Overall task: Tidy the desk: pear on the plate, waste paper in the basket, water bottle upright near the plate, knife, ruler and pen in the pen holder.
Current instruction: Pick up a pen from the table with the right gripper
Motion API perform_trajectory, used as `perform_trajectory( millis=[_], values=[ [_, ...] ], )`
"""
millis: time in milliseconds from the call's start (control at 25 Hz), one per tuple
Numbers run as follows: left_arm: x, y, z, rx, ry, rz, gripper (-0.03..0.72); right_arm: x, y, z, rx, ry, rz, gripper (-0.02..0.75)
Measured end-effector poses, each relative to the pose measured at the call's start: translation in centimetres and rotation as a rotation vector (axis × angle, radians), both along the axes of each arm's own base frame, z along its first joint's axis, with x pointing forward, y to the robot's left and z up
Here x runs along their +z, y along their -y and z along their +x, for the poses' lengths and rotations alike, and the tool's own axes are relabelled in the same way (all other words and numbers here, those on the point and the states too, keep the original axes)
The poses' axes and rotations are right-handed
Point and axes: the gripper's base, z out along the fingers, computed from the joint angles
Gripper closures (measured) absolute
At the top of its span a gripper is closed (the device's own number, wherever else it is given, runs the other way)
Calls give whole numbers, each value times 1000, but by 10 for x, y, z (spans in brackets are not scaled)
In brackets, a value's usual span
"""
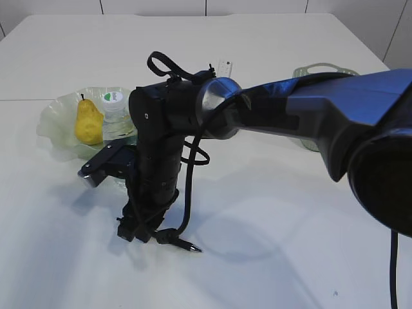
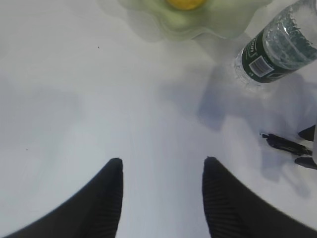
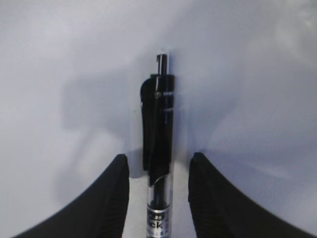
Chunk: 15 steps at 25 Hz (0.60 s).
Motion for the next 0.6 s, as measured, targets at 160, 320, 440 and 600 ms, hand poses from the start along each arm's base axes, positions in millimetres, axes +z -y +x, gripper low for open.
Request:
perform_trajectory(
  millis=[160, 320, 440, 600],
  values=[
    [0, 0, 0, 0, 2, 0, 328, 0, -1, 1, -2, 10, 8, 438],
    [0, 0, 1, 1, 7, 0, 330, 0, -1, 1, -2, 16, 10, 438],
    [1, 0, 1, 2, 13, 0, 331, 0, -1, 2, -3, 17, 11, 438],
    [1, 0, 1, 2, 14, 0, 333, 0, -1, 2, -2, 18, 10, 438]
  ],
)
